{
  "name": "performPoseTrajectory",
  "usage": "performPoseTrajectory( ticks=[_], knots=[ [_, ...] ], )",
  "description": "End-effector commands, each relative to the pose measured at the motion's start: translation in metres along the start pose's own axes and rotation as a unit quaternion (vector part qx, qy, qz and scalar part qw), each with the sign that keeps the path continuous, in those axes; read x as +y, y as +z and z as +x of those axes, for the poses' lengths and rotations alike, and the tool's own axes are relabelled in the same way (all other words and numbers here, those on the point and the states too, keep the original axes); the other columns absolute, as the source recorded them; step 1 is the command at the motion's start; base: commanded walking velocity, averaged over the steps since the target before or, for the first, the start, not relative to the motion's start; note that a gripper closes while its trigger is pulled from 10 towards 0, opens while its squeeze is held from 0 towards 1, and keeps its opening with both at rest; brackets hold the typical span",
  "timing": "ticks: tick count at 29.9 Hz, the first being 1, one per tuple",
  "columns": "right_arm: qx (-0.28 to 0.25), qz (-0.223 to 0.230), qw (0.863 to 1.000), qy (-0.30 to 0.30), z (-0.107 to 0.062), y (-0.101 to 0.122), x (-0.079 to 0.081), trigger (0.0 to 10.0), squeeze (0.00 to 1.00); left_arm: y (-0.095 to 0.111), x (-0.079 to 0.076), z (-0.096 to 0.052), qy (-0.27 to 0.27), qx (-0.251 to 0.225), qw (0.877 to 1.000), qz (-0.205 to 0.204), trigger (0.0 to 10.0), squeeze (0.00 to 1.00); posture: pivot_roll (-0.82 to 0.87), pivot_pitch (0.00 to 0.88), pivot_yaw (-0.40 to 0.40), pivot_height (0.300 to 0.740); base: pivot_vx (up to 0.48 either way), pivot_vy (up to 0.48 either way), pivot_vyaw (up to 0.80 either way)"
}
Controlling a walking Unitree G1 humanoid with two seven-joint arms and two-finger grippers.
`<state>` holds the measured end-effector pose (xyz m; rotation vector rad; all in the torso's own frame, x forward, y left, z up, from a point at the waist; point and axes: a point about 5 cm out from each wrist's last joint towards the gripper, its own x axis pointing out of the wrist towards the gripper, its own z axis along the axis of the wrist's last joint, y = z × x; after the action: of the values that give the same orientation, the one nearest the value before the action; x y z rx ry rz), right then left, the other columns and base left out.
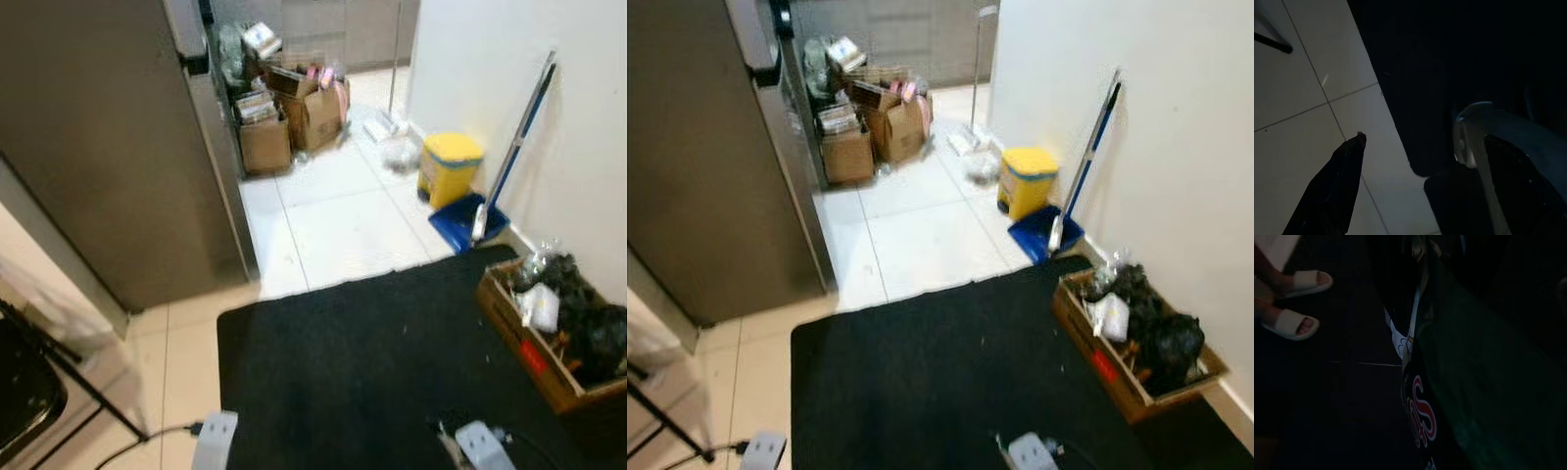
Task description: Restocking fridge
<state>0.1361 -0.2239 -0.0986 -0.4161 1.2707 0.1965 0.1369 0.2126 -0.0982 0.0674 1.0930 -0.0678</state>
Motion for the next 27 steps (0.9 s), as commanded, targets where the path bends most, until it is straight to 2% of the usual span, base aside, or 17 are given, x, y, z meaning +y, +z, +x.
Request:
performPoseTrajectory(
  ticks=[1,27],
  knots=[
    [-0.014,0.001,1.000,0.003,0.0005,0.0087,0.0036,10.0,0.00,-0.0037,0.0002,-0.0006,-0.002,0.007,1.000,0.006,10.0,0.00,-0.03,0.000,-0.008,0.740,0.289,0.000,0.00],
    [-0.012,0.003,1.000,0.005,0.0006,0.0073,0.0051,10.0,0.00,-0.0028,0.0001,-0.0005,-0.004,0.006,1.000,0.007,10.0,0.00,-0.03,0.000,-0.006,0.740,0.292,0.000,0.00]
  ],
)
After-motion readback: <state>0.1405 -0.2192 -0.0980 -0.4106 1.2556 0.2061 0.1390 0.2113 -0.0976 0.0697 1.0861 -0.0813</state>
